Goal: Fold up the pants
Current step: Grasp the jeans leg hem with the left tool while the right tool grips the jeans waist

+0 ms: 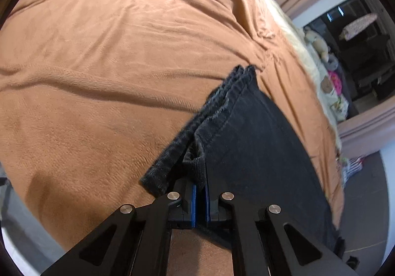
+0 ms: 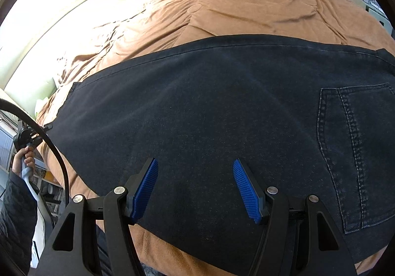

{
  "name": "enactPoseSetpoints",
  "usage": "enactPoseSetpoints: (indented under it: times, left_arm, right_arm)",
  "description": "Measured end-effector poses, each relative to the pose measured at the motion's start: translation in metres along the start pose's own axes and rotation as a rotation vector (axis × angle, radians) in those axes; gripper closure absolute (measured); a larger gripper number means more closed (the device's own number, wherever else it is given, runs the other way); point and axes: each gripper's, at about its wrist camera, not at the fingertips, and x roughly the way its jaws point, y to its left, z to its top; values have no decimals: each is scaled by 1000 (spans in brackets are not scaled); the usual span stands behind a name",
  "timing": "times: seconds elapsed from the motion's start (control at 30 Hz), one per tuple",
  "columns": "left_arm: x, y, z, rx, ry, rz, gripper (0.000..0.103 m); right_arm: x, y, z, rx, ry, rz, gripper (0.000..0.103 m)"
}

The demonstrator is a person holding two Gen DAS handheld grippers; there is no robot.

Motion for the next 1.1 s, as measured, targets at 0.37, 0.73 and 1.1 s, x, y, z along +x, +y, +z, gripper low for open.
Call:
enactPoseSetpoints:
  times: [0.37, 0.73, 1.1]
  left_arm:
    - [-4, 15, 5, -46, 19, 18, 94]
    - [-27, 26, -10, -72, 19, -5, 51]
    - [-10, 24, -14, -131, 16, -131, 51]
  right_arm:
    - [4, 3, -4, -7, 6, -6, 41]
    - [6, 6, -10, 10, 5, 21, 41]
    - [0, 0, -18, 45, -6, 36, 41]
